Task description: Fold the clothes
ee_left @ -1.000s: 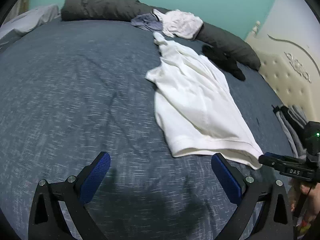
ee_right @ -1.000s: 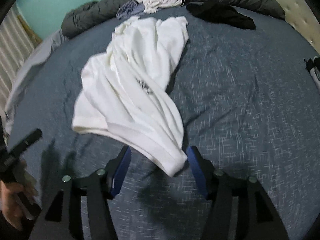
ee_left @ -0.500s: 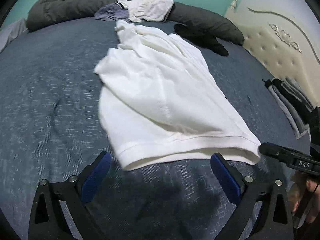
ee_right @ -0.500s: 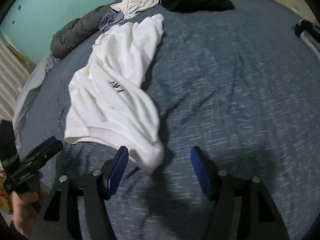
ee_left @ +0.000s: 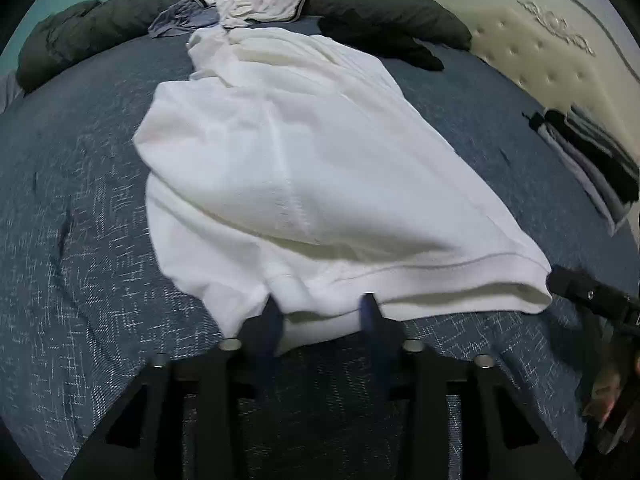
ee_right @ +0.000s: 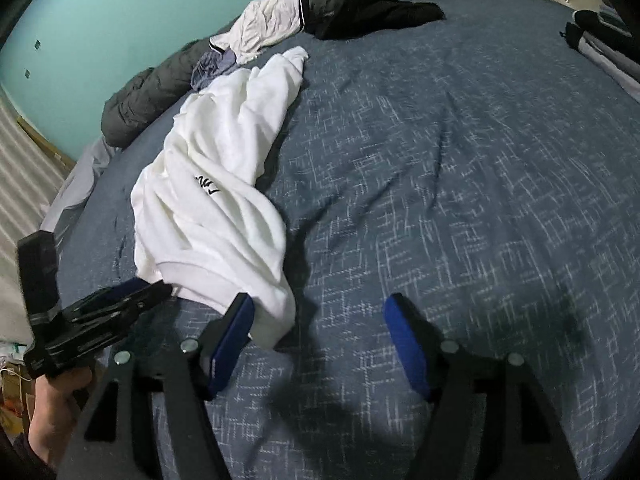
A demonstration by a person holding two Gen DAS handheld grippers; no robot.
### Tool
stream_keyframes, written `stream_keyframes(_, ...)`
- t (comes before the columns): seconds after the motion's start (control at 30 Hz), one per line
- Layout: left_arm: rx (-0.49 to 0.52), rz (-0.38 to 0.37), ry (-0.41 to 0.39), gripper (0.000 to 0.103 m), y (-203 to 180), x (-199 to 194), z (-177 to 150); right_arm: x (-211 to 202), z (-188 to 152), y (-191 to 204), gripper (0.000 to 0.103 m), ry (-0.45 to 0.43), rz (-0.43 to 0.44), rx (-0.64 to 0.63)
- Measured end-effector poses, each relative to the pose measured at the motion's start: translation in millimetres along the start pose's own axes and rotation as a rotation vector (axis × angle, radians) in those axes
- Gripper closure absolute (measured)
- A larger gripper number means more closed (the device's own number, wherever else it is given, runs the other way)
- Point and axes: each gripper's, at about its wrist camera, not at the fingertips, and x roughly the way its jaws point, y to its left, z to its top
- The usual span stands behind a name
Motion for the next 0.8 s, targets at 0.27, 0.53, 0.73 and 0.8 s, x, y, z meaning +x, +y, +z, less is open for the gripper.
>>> stream_keyframes(0.27,-0.036,-0.020,-0.068,0.097,16,-34,-5,-5,-10,-10,0.034,-0.073,0.029,0.044)
stream_keyframes(0.53,-0.134,0.019,-0.171,0.100,49,-93,-6,-4,-8,-8,0.033,-0.092,0.061,0.073)
stream_keyframes(0.73,-0.224,0.053,-0.170,0.100,83,-107,-15,-3,-9,1,0.033,-0.097,0.090,0.070)
stream_keyframes(0.8,-0.199,0.019,-0.142,0.088,72,-97,-16,-2,-9,4,0.033,-0.100,0.097,0.062)
